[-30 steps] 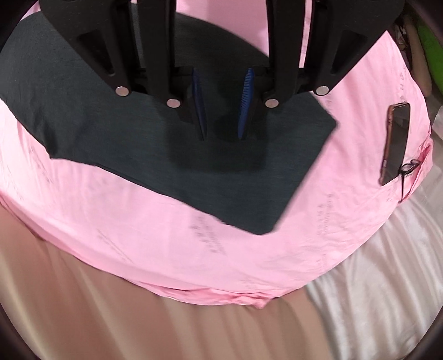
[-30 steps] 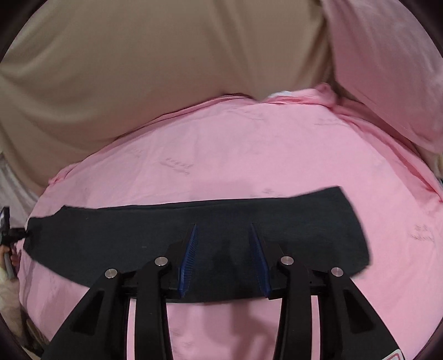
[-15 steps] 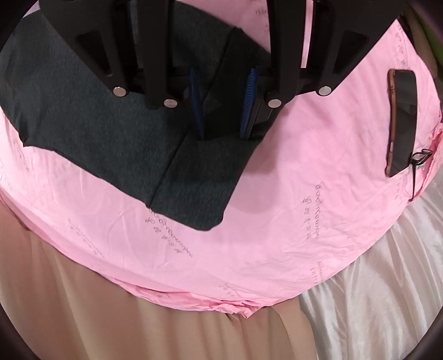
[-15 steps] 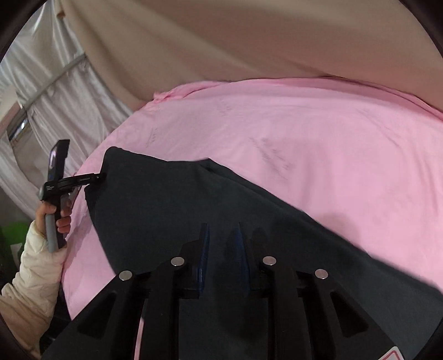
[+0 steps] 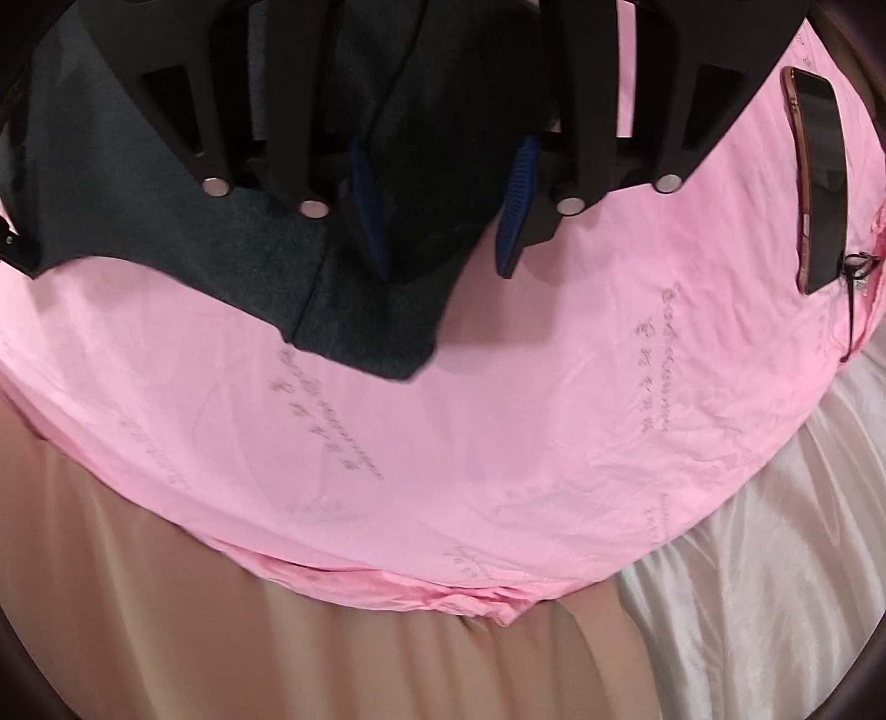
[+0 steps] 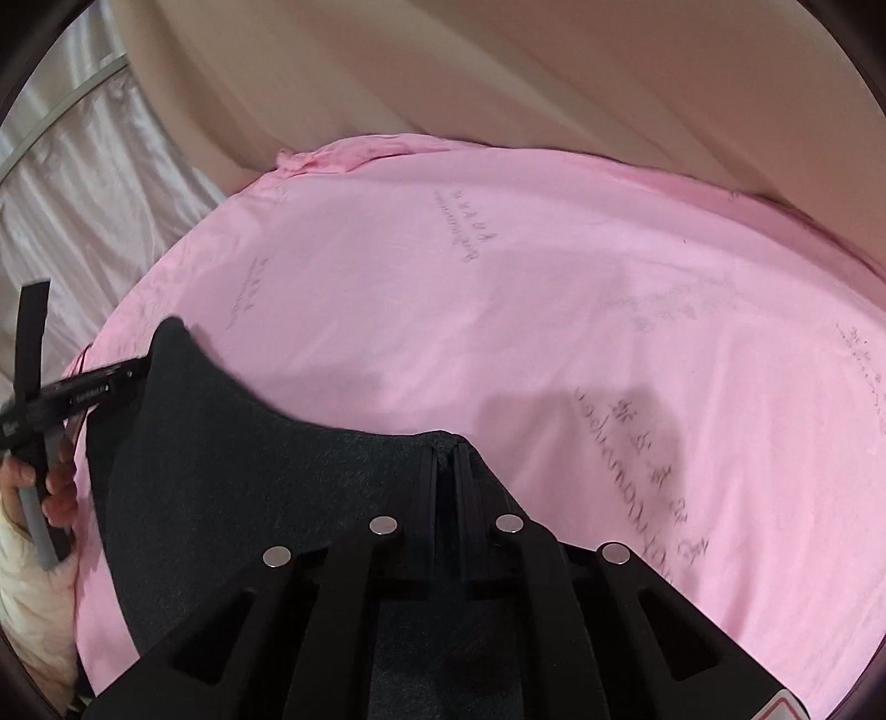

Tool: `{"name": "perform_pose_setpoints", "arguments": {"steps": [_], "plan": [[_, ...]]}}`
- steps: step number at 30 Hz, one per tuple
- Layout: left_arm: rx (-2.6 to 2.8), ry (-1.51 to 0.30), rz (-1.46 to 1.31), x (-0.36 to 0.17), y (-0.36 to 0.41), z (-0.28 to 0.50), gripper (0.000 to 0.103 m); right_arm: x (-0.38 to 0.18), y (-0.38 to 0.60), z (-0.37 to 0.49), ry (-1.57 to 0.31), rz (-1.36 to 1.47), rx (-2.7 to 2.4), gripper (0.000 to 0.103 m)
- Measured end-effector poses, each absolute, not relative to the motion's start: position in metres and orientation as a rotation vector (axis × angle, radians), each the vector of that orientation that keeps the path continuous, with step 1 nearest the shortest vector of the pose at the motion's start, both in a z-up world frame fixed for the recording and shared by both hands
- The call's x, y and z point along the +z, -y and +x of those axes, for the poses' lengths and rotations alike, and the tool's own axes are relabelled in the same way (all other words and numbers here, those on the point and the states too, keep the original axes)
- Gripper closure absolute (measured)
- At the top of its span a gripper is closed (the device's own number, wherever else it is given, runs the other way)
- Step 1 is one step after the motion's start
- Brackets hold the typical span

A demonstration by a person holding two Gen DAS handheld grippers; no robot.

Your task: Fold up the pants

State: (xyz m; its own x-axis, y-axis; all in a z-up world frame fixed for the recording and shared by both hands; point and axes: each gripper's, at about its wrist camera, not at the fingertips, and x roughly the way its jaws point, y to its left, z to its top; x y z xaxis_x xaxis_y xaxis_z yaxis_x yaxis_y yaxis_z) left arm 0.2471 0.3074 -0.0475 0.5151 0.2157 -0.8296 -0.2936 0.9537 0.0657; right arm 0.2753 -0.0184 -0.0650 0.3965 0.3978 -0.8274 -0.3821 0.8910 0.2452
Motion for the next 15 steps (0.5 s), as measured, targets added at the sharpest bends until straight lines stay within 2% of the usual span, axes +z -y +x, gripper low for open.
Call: {"name": "perform_pose_setpoints", "arguments": {"steps": [1,3,9,13,15], "plan": [[0.336,-0.981,-0.068,-0.049,-0.307,0.249,0.042,-0.067,0.02,0.278,-1.039,0.031,0.502,0.098],[0.395,-0.97,-0.034,-0.049,-0.31,0.252,0.034,-0.06,0.026,0.276,-1.042,0.061,0.514,0.097],[0.366,-0.895,-0.092,-0.005,-0.32,0.207,0.036,-0.007,0.072,0.209,-0.914,0.055,0.484,0.09],[0.333,-0.875,-0.108,0.012,-0.321,0.152,0.036,-0.013,0.083,0.143,-0.939,-0.001,0.517,0.09],[0.32,-0.913,-0.129,0.003,-0.322,0.138,0.036,-0.019,0.083,0.117,-0.942,0.011,0.543,0.085]]}}
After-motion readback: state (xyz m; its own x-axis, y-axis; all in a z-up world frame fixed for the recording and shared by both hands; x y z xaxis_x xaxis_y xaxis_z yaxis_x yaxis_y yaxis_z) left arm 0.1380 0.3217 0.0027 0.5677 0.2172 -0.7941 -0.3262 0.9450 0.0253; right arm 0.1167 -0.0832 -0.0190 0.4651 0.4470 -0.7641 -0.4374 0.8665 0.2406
